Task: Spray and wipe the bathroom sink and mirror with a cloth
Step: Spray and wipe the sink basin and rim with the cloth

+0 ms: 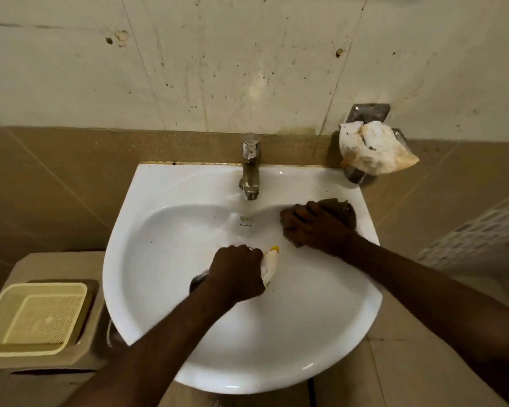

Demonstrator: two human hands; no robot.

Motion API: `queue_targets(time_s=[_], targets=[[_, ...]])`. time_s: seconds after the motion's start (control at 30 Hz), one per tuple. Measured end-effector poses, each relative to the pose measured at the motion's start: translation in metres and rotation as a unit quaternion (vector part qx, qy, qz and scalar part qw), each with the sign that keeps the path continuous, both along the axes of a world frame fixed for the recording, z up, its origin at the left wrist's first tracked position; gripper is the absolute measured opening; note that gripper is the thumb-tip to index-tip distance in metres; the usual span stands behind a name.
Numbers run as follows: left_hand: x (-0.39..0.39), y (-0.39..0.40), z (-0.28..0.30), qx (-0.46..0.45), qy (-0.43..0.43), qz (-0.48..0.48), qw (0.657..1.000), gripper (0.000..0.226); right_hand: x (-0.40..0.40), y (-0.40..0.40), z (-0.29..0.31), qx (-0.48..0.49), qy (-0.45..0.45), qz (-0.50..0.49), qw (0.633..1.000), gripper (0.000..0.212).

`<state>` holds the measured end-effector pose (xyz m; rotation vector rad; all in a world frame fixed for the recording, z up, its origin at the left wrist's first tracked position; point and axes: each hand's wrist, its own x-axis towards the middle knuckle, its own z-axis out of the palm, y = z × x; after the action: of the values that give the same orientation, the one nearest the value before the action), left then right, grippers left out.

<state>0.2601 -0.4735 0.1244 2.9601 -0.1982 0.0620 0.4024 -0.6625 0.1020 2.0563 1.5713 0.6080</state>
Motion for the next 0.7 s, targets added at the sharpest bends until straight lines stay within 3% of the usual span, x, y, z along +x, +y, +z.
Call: queue_targets(time_s=[0.13,0.2,0.27,0.37,0.57,0.7], targets=[[0.01,-0.005,-0.001,-0.043,0.013,0.079,0.996,0.033,0.012,0.005,-0.007,0.053,-0.036,0.076,0.995,0.035],[0.015,0.002,-0.006,-0.056,0.018,0.124,0.991,0.033,0.022,-0.001,-0.003,0.091,-0.037,0.077,0.992,0.032],[0.014,0.008,-0.006,-0.057,0.011,0.155,0.986,0.034,0.026,-0.008,-0.004,0.092,-0.051,0.054,0.993,0.022],[0.008,0.013,-0.004,-0.105,0.047,0.18,0.977,0.029,0.025,0.001,-0.011,0.072,-0.065,0.08,0.992,0.024],[0.011,0.049,-0.007,-0.24,0.057,0.293,0.924,0.022,0.019,0.077,-0.019,0.144,-0.077,0.182,0.97,0.024],[0.013,0.049,-0.013,-0.268,0.07,0.299,0.913,0.021,0.03,0.039,-0.018,0.173,-0.025,0.108,0.979,0.024]])
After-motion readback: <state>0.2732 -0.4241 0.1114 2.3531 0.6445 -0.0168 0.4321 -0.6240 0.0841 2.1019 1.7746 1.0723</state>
